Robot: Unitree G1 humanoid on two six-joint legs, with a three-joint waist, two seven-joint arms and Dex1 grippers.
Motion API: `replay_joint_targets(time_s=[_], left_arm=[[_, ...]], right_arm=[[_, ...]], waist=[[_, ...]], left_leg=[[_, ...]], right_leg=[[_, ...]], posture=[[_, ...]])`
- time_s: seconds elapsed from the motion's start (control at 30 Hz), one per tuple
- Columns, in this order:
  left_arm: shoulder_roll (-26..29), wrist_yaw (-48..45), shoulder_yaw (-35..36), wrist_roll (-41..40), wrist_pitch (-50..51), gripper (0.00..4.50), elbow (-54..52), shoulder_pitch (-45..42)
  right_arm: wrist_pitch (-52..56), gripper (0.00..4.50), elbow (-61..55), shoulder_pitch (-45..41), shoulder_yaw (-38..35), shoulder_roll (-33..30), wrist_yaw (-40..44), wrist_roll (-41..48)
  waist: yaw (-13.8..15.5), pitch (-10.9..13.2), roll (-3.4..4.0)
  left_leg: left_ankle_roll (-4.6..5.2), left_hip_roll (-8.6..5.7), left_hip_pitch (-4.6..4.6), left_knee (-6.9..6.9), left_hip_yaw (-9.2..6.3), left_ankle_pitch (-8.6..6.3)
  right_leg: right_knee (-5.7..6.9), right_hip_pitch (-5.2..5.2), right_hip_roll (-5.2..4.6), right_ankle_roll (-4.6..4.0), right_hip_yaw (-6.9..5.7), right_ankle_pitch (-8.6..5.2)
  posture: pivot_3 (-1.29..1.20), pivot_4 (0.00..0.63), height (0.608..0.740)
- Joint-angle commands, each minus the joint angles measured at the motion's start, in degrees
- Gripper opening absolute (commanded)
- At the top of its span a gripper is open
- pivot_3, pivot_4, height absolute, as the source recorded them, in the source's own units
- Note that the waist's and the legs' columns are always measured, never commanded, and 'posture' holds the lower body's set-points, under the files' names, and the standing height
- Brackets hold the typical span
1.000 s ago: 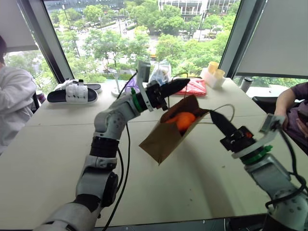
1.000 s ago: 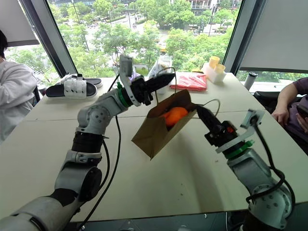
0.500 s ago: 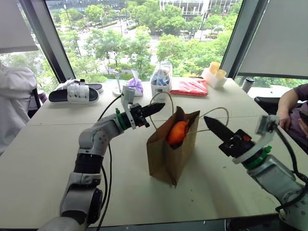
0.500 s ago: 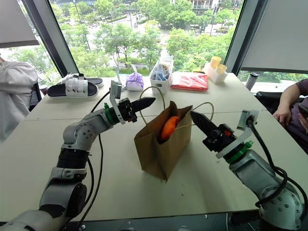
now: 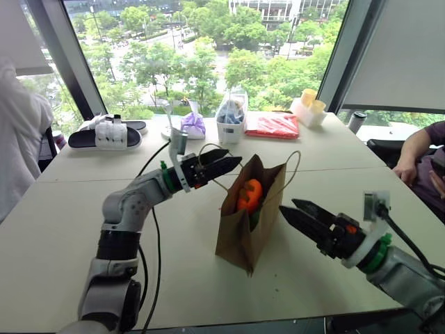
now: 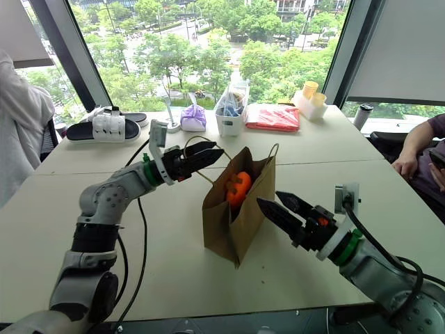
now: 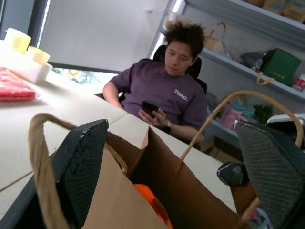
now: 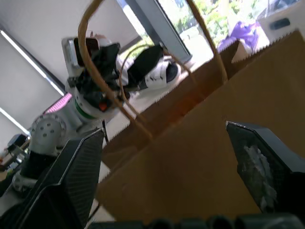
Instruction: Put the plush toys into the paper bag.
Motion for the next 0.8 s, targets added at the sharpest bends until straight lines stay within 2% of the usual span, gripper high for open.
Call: replay_joint_targets(time_s=[0.03, 0.1, 0.2, 0.3, 0.43, 0.57, 0.8], left_arm=[[5.46, -0.78, 2.92, -7.42, 7.89, 4.47, -10.38, 6.94], [8.60, -0.17, 4.28, -10.65, 11.24, 4.47, -15.23, 12.68], [10.21, 2.50, 5.74, -13.32, 12.62, 4.50, -19.89, 18.00], [9.54, 6.24, 4.81, -12.41, 11.23, 4.50, -24.06, 21.62], [8.79, 7.77, -1.86, -7.14, 7.22, 4.50, -29.43, 25.54], [11.49, 6.23, -6.60, -2.02, 3.37, 4.50, -31.17, 27.03], [9.88, 6.90, -13.54, 5.91, -2.79, 4.50, -27.99, 23.49]], right_arm=[[-0.05, 4.50, -2.37, 5.18, -1.74, -2.29, 5.26, -1.41], [-0.05, 4.50, -0.98, 6.49, 0.04, -2.96, 6.10, -3.58], [0.05, 3.66, 0.36, 5.95, 3.19, -2.90, 6.55, -6.01], [-0.29, 2.09, 1.62, 4.10, 6.07, -1.38, 7.01, -6.44], [0.18, 0.06, 4.62, -0.47, 11.48, 0.98, 6.28, -8.84], [1.37, 0.02, 6.54, -2.84, 13.34, 2.11, 4.28, -9.67], [2.84, 0.02, 8.32, -9.86, 17.35, 6.26, 0.61, -9.00]], waist=[[-0.03, 0.00, -0.01], [0.07, 0.00, -0.01], [0.70, 0.00, -0.04], [1.72, -0.01, -0.07], [1.79, -0.04, -0.11], [1.74, -0.05, -0.09], [1.72, -0.05, -0.09]], left_leg=[[0.01, 0.02, 0.02, 0.02, 0.00, -0.01], [0.01, 0.05, 0.06, 0.03, 0.01, -0.01], [0.01, 0.07, 0.09, 0.10, 0.01, -0.01], [0.00, 0.07, 0.09, 0.14, 0.01, -0.01], [-0.01, 0.04, 0.05, 0.14, 0.02, -0.01], [-0.02, 0.04, -0.01, 0.03, 0.07, -0.01], [-0.01, 0.04, -0.03, 0.06, 0.11, -0.01]], right_leg=[[0.00, 0.01, 0.03, 0.00, 0.00, 0.00], [0.00, 0.04, 0.04, -0.02, 0.03, -0.01], [-0.06, 0.17, 0.01, -0.11, 0.04, -0.05], [-0.17, 0.25, -0.03, -0.32, 0.05, -0.11], [-0.26, 0.25, -0.04, -0.34, 0.06, -0.11], [-0.23, 0.10, -0.04, -0.34, 0.09, -0.11], [-0.24, 0.11, -0.04, -0.38, 0.09, -0.11]], posture=[[0.00, 0.150, 0.740], [0.00, 0.150, 0.740], [0.00, 0.150, 0.740], [0.00, 0.150, 0.740], [0.00, 0.150, 0.740], [0.00, 0.150, 0.740], [0.00, 0.150, 0.740]])
